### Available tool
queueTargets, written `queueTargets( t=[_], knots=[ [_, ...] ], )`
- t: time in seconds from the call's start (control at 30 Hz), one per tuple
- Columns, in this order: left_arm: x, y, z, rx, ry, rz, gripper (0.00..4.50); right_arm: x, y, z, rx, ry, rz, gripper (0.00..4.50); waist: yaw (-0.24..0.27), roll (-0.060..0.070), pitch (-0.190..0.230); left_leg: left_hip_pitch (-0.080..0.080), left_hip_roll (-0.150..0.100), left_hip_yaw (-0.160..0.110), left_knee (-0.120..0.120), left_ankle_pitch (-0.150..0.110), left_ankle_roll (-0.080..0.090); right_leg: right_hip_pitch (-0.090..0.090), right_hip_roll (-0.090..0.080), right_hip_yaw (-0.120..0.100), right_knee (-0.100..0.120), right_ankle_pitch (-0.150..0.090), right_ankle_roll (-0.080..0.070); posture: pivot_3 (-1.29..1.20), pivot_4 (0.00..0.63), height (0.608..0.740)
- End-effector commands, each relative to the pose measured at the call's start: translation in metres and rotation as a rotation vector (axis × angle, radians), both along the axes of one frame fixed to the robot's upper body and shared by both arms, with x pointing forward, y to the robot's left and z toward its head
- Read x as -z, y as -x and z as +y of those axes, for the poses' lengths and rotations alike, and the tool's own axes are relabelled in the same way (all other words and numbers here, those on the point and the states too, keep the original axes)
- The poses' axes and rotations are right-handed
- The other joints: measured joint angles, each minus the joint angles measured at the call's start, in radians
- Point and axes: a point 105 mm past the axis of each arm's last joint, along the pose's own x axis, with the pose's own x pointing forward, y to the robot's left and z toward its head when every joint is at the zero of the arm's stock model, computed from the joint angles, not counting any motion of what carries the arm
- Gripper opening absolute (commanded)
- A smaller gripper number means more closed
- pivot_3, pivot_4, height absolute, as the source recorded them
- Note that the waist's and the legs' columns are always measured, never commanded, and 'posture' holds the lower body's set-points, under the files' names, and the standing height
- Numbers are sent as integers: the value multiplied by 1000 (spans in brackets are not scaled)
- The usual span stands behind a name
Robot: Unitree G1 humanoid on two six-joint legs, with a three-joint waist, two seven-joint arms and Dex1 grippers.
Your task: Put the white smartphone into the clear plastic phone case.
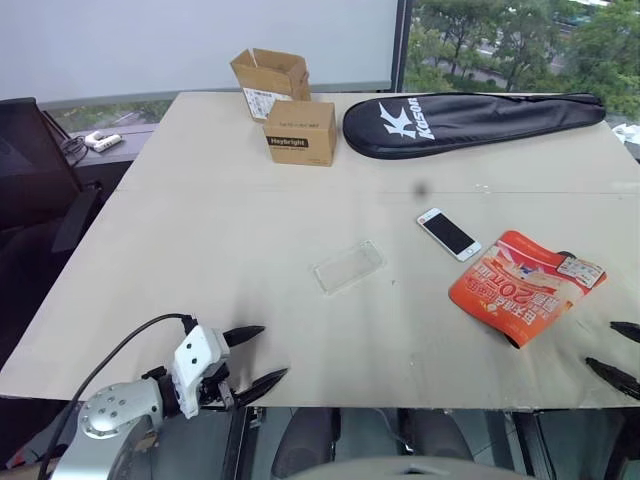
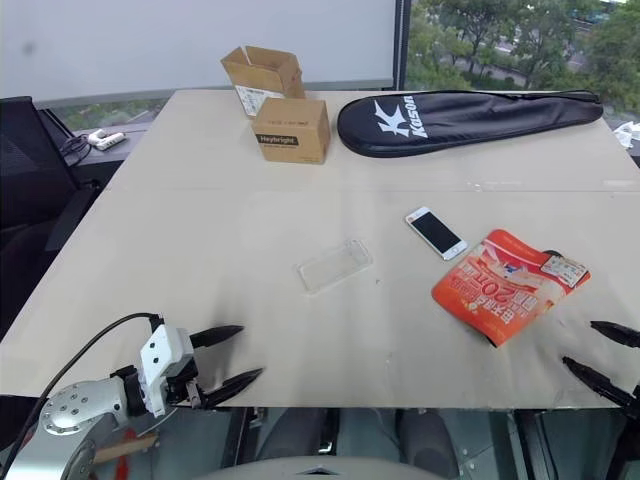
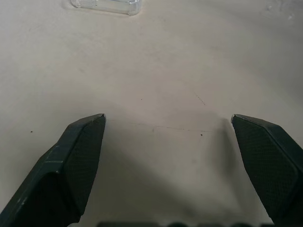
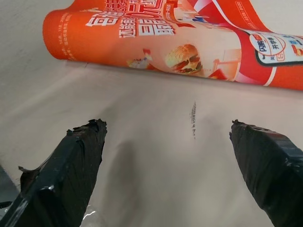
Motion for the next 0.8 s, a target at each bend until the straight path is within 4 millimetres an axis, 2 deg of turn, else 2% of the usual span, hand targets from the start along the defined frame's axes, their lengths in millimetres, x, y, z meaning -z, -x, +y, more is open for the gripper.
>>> queueTargets(
  t=[0.03,0.17,0.57,0.8],
  knots=[
    [4,-5,8,-44,-7,4,4446,-3,1,-2,19,-13,-23,4500,0,0,0,0,0,0,0,0,0,0,0,0,0,0,0,0,150,740],
    [2,-8,10,-67,31,-19,4446,-2,6,-2,42,-40,-19,4500,1,0,0,0,0,-1,0,0,0,0,0,-1,0,0,0,0,150,740],
    [5,-2,8,-50,55,7,4446,2,12,-2,112,-69,-13,4500,-3,0,0,-1,0,-2,0,0,0,-1,-1,0,0,0,0,0,150,740],
    [1,-8,8,-12,67,15,4446,-4,5,1,241,-184,14,4500,-2,1,0,-1,1,-4,-1,0,0,-1,-2,0,0,0,0,0,150,740]
  ],
)
